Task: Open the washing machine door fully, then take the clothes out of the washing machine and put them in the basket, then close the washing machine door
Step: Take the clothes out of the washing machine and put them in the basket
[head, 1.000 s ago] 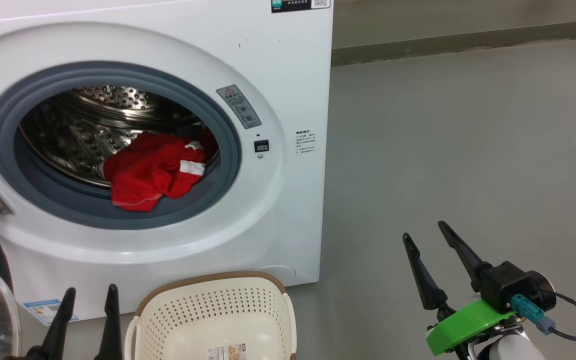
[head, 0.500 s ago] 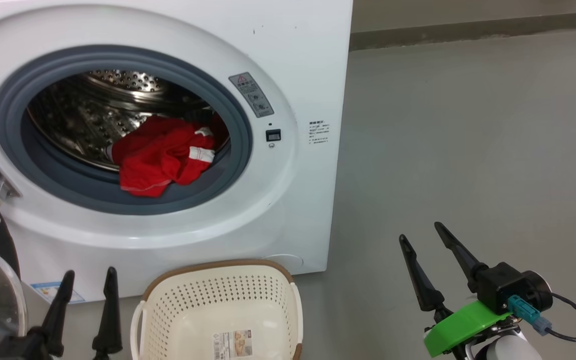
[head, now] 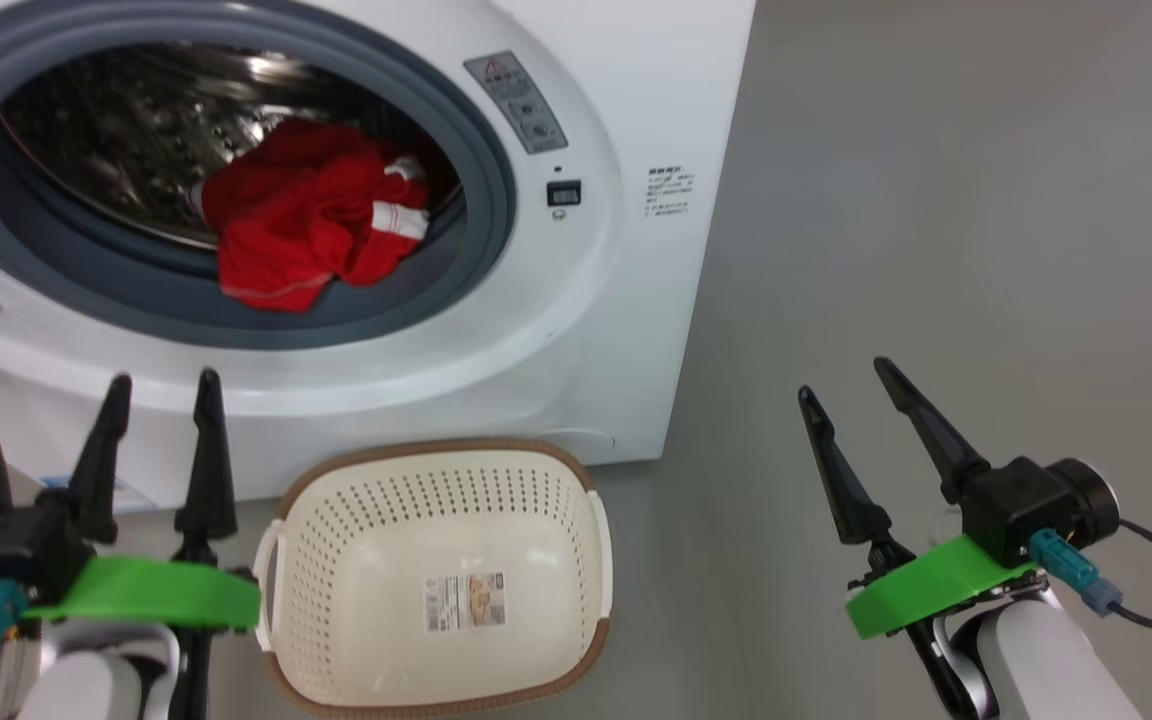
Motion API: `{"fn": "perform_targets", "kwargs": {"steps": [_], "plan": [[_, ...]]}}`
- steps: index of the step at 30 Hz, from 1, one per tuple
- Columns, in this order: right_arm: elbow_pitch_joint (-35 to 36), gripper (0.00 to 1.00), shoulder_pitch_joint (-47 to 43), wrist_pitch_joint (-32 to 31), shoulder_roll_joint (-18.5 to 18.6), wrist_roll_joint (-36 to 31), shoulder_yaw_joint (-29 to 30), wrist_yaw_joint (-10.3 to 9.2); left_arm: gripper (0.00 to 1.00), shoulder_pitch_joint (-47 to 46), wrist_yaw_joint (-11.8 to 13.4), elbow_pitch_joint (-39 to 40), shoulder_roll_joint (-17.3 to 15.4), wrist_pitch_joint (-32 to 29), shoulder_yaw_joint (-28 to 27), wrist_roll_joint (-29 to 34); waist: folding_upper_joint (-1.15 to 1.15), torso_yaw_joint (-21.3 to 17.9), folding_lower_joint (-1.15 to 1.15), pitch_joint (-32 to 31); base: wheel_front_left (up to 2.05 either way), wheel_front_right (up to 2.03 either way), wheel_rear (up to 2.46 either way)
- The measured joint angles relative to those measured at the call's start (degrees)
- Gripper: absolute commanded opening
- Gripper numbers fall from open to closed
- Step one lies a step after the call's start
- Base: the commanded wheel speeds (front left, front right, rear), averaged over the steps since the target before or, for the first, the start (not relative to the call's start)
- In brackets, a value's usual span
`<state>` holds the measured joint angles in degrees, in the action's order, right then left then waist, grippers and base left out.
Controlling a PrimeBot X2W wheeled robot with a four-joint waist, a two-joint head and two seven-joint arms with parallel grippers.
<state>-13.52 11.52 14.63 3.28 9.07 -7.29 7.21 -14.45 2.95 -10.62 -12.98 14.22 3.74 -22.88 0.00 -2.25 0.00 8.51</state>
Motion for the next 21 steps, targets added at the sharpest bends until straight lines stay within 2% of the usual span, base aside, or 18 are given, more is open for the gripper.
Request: {"fn": "perform_targets", "kwargs": {"steps": [12,17,21], "plan": [[1.6,1.00,4.5,0.0,0.4,-0.6,0.9,0.00,1.00,-16.8,-0.5,-10.4,1.4,0.1,0.5,0.8,0.00,1.0,0.00,9.5,0.00,0.00,0.00],[2.6,1.00,6.6,0.0,0.7,-0.7,0.9,0.00,1.00,-24.6,-2.9,-16.4,2.1,0.2,0.5,0.6,0.00,1.5,0.00,13.0,0.00,0.00,0.00],[3.5,1.00,7.6,0.0,0.8,-1.6,0.9,0.00,1.00,-29.7,-3.6,-20.6,3.3,0.3,0.5,0.6,0.00,2.0,0.00,15.5,0.00,0.00,0.00]]}}
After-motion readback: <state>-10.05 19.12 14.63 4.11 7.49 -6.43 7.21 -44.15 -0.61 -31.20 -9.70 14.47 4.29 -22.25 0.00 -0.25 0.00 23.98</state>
